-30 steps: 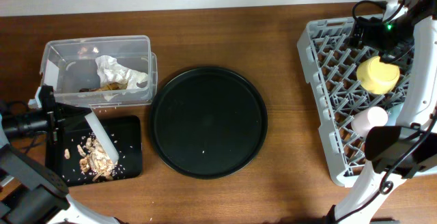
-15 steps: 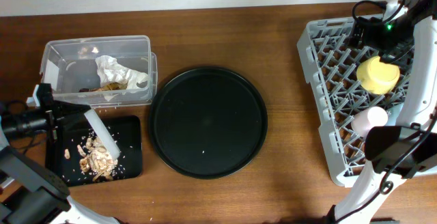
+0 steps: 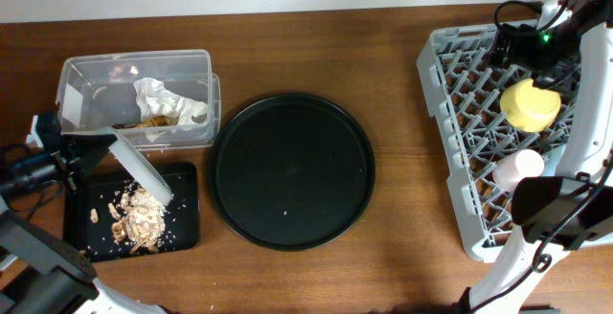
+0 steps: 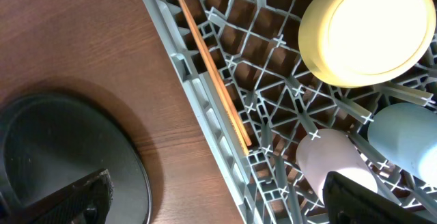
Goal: Sort waste into correct bins and load items into the dishwasher rack
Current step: 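Tilt the plate with the left gripper to dump scraps onto the tray, then carry the empty plate back to the round tray and release it, then grasp the white plate rim with the right gripper and lift it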
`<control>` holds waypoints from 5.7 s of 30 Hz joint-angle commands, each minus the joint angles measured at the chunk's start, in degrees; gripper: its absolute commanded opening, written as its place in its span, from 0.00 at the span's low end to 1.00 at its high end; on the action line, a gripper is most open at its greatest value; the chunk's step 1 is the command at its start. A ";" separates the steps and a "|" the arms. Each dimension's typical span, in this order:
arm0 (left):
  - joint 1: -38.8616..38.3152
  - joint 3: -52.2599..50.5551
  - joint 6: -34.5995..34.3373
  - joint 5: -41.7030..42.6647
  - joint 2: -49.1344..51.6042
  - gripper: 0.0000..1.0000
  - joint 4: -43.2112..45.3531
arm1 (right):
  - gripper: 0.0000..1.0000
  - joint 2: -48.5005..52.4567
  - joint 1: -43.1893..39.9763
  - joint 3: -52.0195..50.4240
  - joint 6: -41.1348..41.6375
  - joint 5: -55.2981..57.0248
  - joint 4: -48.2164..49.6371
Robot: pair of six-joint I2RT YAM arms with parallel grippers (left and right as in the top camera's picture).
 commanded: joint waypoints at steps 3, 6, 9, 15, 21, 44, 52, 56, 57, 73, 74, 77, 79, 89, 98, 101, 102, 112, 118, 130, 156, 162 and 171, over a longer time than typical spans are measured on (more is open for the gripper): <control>0.83 -0.55 0.31 -4.20 -3.39 0.00 -0.46 | 0.99 0.24 0.04 0.13 0.00 0.52 0.04; 0.90 -0.55 -0.66 -6.32 -4.33 0.00 -0.46 | 0.99 0.24 0.04 0.13 0.00 0.52 0.04; 0.90 -0.55 -1.01 -8.02 -4.94 0.00 -0.46 | 0.99 0.24 0.04 0.13 0.00 0.52 0.04; 0.83 -0.52 -2.89 -12.13 -6.58 0.00 -0.46 | 0.99 0.24 0.04 0.13 0.00 0.52 0.04; 0.28 -0.52 -6.49 -18.25 -12.92 0.00 -0.44 | 0.99 0.24 0.04 0.13 0.00 0.52 0.04; -47.65 -0.55 -36.65 -50.49 -27.12 0.00 18.60 | 0.99 0.24 0.04 0.13 0.00 0.52 0.04; -68.41 -0.55 -41.72 -66.40 -23.06 0.00 29.40 | 0.99 0.24 0.04 0.13 0.00 0.52 0.04; -76.76 -0.55 -41.75 -70.38 -17.16 0.00 35.87 | 0.99 0.24 0.04 0.13 0.00 0.52 0.04; -78.27 -0.55 -41.75 -71.56 -15.47 0.00 36.96 | 0.99 0.24 0.04 0.13 0.00 0.52 0.04; -84.70 -0.55 -43.23 -77.02 2.89 0.00 39.69 | 0.99 0.24 0.04 0.13 0.00 0.52 0.04; -84.70 -0.55 -43.23 -76.85 3.30 0.00 39.67 | 0.99 0.24 0.04 0.13 0.00 0.52 0.04; -84.70 -0.55 -43.23 -76.37 3.80 0.00 39.39 | 0.98 0.24 0.04 0.13 0.00 0.52 0.04; -84.70 -0.55 -43.25 -76.30 3.80 0.01 38.82 | 0.99 0.24 0.04 0.13 0.00 0.52 0.04; -85.07 -4.57 -44.74 -74.44 3.85 0.08 38.64 | 0.99 0.24 0.04 0.13 0.00 0.52 0.04; -85.64 -4.66 -44.72 -74.44 3.78 0.31 37.64 | 0.99 0.24 0.04 0.13 0.00 0.52 0.04; -85.55 -2.36 -44.72 -74.47 3.78 0.30 34.05 | 0.99 0.24 0.04 0.13 0.00 0.52 0.04; -85.53 -0.83 -44.72 -74.49 3.69 0.31 32.48 | 0.99 0.24 0.04 0.13 0.00 0.52 0.04; -85.09 25.92 -44.74 -79.91 -0.94 0.35 6.78 | 0.99 0.24 0.04 0.13 -0.83 1.01 0.59; -78.62 29.88 -47.17 -84.13 -14.71 0.69 2.51 | 0.99 0.24 0.07 0.13 -0.11 -1.88 2.86; -52.50 29.86 -47.08 -84.11 -36.68 0.96 0.63 | 0.72 -1.09 3.45 -0.04 -0.85 -19.10 -1.97; -34.40 29.75 -45.13 -84.37 -6.78 0.99 -0.39 | 0.96 -14.03 45.40 -31.89 8.22 -3.48 22.75; -33.88 29.75 -45.13 -84.35 -4.87 0.99 -0.37 | 0.83 -7.23 48.09 -33.62 19.04 2.01 30.73; -33.88 29.75 -45.13 -84.35 -4.87 0.99 -0.39 | 0.61 9.99 49.42 -33.64 20.44 -1.66 30.75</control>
